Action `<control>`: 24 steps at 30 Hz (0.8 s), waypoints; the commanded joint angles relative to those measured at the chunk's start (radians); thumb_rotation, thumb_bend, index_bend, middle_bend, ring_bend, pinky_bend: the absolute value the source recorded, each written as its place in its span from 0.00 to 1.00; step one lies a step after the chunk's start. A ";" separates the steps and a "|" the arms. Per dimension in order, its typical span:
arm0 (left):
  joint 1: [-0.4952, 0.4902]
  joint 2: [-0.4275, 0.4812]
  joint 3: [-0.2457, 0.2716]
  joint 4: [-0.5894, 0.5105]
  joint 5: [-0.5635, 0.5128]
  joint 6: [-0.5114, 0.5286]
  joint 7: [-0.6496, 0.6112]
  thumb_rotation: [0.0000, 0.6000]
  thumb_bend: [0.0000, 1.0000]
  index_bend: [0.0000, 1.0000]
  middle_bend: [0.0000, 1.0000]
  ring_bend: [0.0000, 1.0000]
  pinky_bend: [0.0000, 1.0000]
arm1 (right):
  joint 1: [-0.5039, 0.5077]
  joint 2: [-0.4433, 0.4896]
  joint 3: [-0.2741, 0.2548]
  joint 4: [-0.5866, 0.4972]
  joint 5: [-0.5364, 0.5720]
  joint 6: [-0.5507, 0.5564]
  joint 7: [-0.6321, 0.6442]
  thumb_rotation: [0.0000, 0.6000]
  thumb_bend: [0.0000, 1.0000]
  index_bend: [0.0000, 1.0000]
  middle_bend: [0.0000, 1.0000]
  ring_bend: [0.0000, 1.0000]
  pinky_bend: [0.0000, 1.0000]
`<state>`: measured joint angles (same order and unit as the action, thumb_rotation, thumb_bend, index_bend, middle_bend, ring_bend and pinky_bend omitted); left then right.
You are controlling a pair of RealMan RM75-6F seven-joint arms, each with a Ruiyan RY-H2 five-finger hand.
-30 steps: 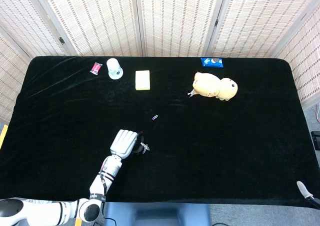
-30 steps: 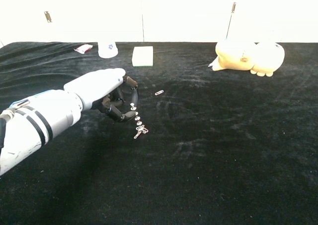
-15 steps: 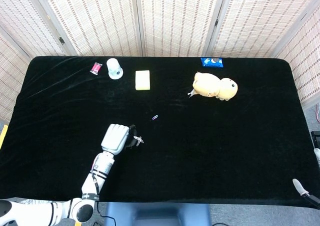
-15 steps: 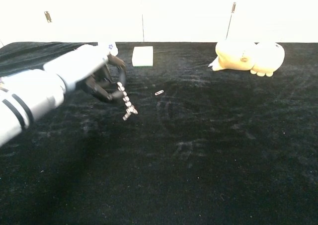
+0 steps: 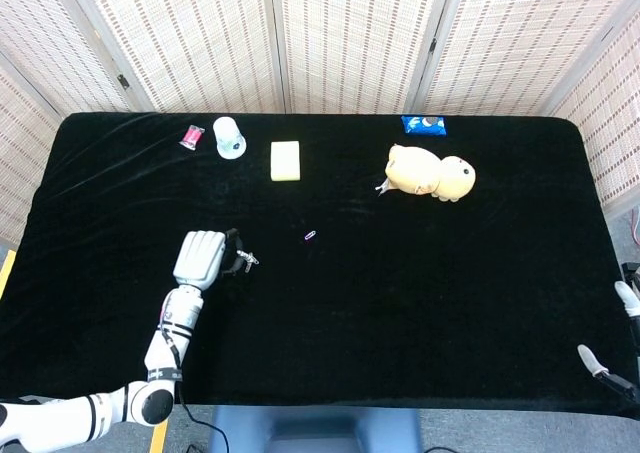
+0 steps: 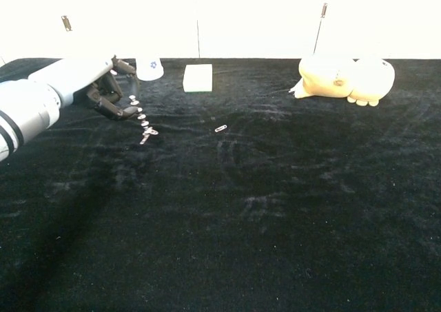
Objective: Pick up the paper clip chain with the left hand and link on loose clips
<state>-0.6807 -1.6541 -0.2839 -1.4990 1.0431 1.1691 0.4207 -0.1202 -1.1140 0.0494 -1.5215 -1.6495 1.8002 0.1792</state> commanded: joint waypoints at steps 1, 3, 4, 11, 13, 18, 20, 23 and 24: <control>-0.002 0.000 -0.010 0.034 -0.013 -0.018 -0.032 1.00 0.66 0.76 1.00 1.00 1.00 | 0.006 0.001 0.002 -0.007 0.003 -0.012 -0.009 1.00 0.23 0.00 0.00 0.00 0.00; -0.001 0.004 -0.006 0.036 -0.010 -0.020 -0.036 1.00 0.66 0.76 1.00 1.00 1.00 | 0.012 0.003 0.002 -0.011 0.006 -0.026 -0.014 1.00 0.23 0.00 0.00 0.00 0.00; -0.001 0.006 -0.004 0.034 -0.008 -0.019 -0.037 1.00 0.66 0.76 1.00 1.00 1.00 | 0.015 0.004 0.002 -0.014 0.008 -0.032 -0.016 1.00 0.23 0.00 0.00 0.00 0.00; -0.002 0.015 0.000 0.027 -0.003 -0.015 -0.034 1.00 0.66 0.76 1.00 1.00 1.00 | 0.027 0.009 0.005 -0.024 0.021 -0.059 -0.026 1.00 0.23 0.00 0.00 0.00 0.00; -0.002 0.015 0.001 0.027 -0.004 -0.017 -0.037 1.00 0.66 0.76 1.00 1.00 1.00 | 0.026 0.009 0.007 -0.025 0.025 -0.059 -0.028 1.00 0.23 0.00 0.00 0.00 0.00; -0.004 0.038 0.006 0.009 -0.029 -0.045 -0.026 1.00 0.50 0.44 1.00 1.00 1.00 | 0.023 0.006 0.007 -0.027 0.027 -0.053 -0.033 1.00 0.23 0.00 0.00 0.00 0.00; -0.005 0.050 0.006 -0.003 -0.039 -0.049 -0.017 1.00 0.36 0.25 1.00 1.00 1.00 | 0.022 0.005 0.006 -0.026 0.026 -0.052 -0.034 1.00 0.23 0.00 0.00 0.00 0.00; -0.004 0.066 0.004 -0.023 -0.046 -0.045 -0.006 1.00 0.25 0.16 1.00 1.00 1.00 | 0.021 0.003 0.005 -0.026 0.023 -0.050 -0.036 1.00 0.23 0.00 0.00 0.00 0.00; -0.003 0.070 0.004 -0.029 -0.045 -0.039 -0.002 1.00 0.23 0.15 1.00 1.00 1.00 | 0.021 0.003 0.004 -0.025 0.022 -0.049 -0.038 1.00 0.23 0.00 0.00 0.00 0.00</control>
<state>-0.6845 -1.5876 -0.2793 -1.5234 0.9986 1.1264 0.4150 -0.0994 -1.1112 0.0540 -1.5468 -1.6270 1.7509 0.1417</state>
